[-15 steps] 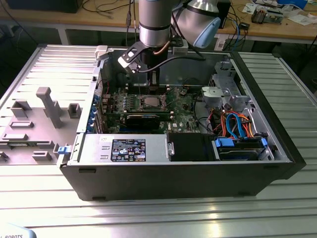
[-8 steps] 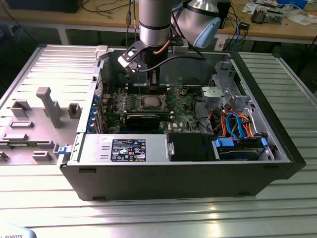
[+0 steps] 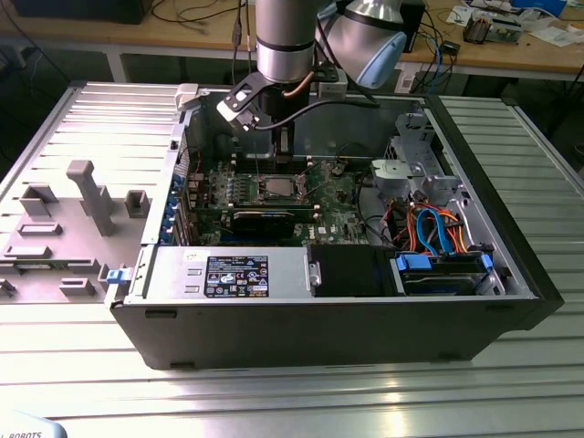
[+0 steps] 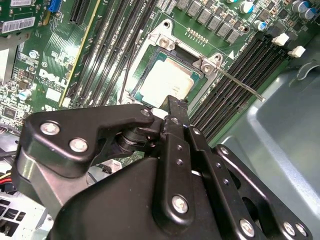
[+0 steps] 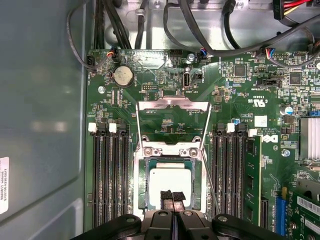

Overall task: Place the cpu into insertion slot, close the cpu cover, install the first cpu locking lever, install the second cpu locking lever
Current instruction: 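Close the cpu cover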

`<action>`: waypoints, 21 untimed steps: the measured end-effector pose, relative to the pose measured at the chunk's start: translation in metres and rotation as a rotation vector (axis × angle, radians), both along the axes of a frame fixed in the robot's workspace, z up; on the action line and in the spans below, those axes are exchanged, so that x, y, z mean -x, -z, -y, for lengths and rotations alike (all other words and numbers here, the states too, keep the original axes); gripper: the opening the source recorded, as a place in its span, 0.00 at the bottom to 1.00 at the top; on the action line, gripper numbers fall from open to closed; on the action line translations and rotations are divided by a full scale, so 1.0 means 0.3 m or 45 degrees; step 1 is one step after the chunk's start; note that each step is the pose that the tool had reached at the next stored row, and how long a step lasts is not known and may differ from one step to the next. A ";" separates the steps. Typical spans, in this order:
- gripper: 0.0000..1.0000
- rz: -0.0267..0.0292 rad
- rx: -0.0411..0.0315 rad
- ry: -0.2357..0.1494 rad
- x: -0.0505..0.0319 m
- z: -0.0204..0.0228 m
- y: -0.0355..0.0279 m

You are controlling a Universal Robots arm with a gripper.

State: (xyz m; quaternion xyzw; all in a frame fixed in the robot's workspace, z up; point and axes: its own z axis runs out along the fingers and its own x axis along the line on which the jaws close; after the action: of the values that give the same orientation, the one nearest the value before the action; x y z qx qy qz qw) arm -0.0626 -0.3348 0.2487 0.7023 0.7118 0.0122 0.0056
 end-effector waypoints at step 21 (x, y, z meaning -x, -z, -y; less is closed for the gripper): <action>0.11 -0.0002 0.0010 0.000 -0.002 0.000 -0.070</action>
State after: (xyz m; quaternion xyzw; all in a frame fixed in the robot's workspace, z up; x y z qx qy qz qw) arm -0.0621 -0.3348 0.2697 0.7022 0.7118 0.0118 0.0059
